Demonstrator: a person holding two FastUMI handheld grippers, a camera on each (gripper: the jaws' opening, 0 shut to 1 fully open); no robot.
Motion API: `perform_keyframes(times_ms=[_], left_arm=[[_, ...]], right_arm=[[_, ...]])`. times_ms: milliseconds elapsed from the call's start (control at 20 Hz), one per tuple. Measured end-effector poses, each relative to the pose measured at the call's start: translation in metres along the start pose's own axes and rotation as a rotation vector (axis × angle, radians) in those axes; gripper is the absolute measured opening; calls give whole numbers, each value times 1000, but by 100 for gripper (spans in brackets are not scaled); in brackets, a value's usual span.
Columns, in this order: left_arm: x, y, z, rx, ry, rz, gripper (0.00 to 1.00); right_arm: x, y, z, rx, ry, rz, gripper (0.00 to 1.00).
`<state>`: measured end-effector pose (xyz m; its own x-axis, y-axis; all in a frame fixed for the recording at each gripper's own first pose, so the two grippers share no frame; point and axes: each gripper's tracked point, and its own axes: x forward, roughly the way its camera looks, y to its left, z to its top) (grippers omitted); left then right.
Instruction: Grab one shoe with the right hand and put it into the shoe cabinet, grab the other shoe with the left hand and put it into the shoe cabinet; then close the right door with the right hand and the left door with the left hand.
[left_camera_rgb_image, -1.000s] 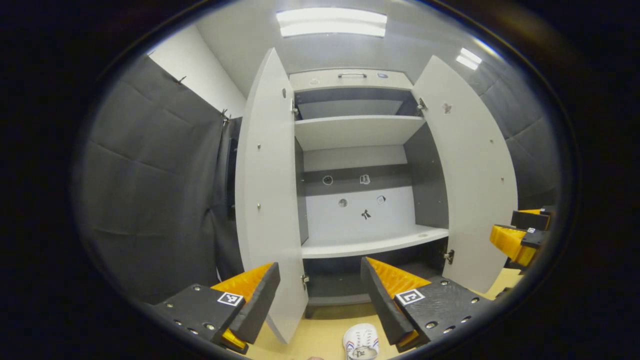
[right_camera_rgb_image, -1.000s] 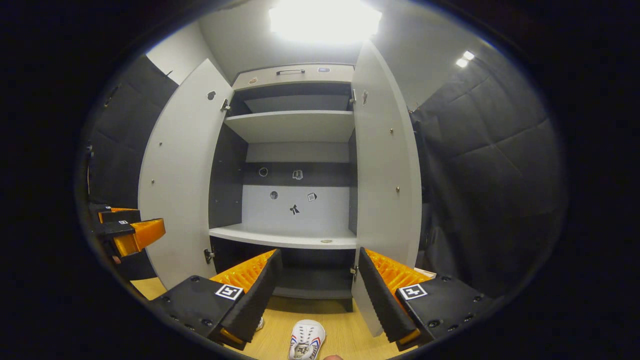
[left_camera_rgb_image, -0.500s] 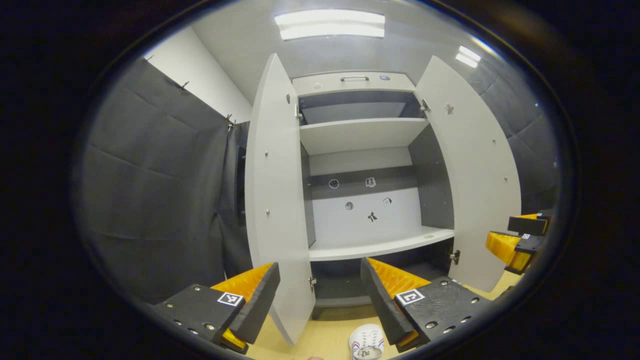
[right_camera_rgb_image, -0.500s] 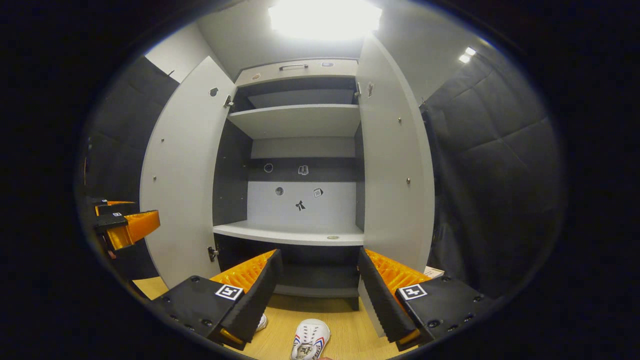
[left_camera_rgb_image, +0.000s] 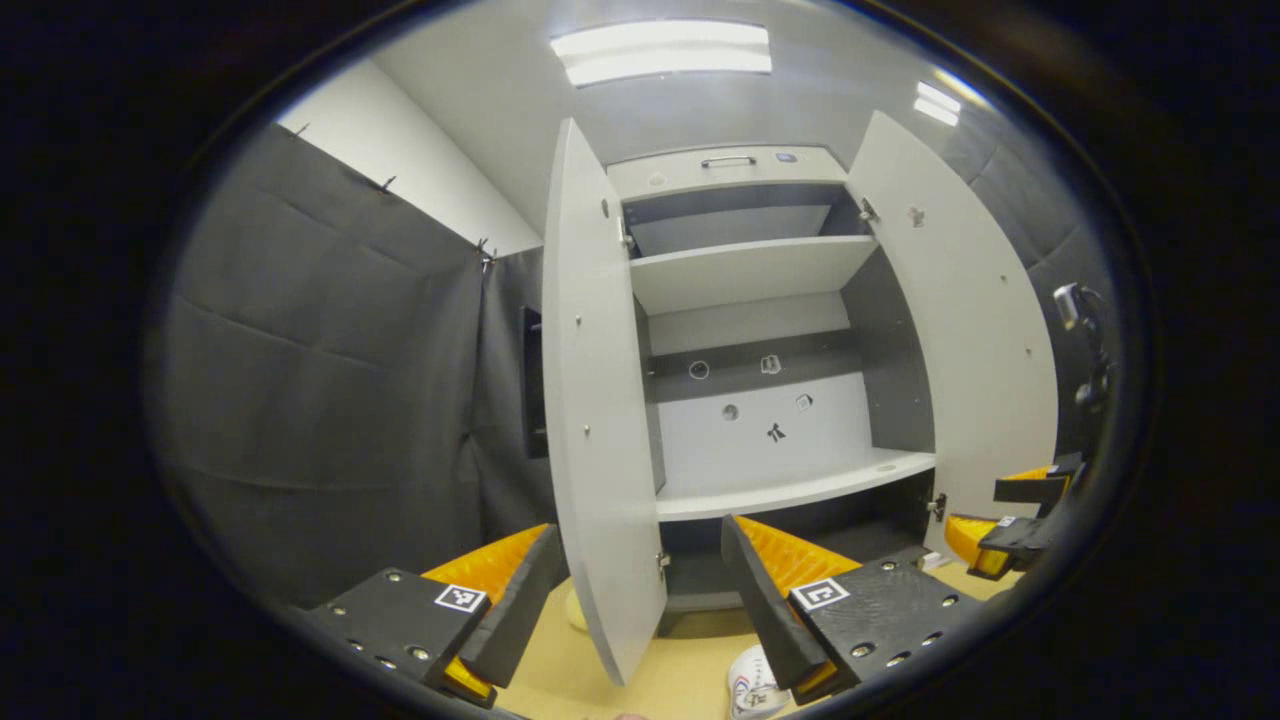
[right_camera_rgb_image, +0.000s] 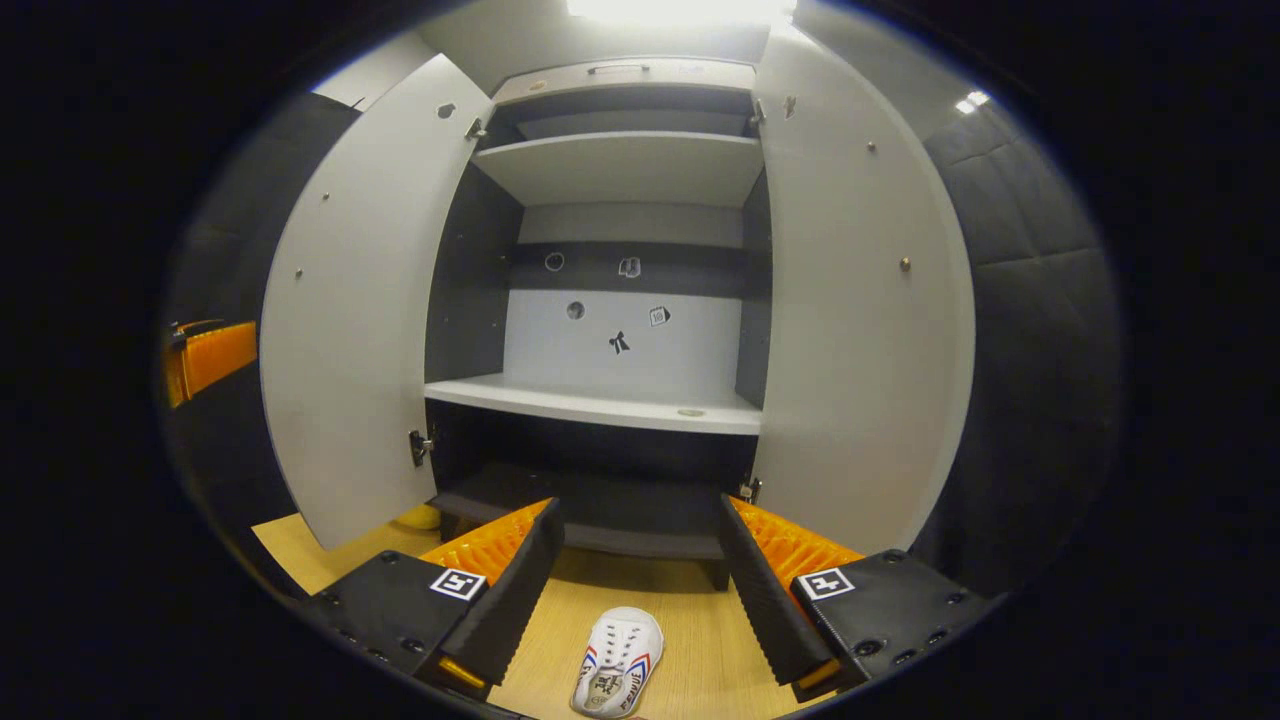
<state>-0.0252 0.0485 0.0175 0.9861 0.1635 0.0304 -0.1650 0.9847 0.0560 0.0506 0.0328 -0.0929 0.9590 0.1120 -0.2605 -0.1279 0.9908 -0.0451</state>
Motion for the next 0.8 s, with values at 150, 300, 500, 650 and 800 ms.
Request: perform_keyframes(times_ms=[150,300,500,650,800], left_arm=[[-5,10,-3,5,9,28,94],[-10,19,-6,15,19,54,94],[-17,33,-8,28,28,92,94],[-22,42,-10,34,33,121,94],[-28,52,-11,39,41,149,94]], right_arm=[[14,7,-30,-5,95,29,97],[26,11,-59,6,177,43,98],[36,20,-89,10,266,64,98],[42,29,-114,-8,340,92,98],[46,38,-136,-34,406,114,98]])
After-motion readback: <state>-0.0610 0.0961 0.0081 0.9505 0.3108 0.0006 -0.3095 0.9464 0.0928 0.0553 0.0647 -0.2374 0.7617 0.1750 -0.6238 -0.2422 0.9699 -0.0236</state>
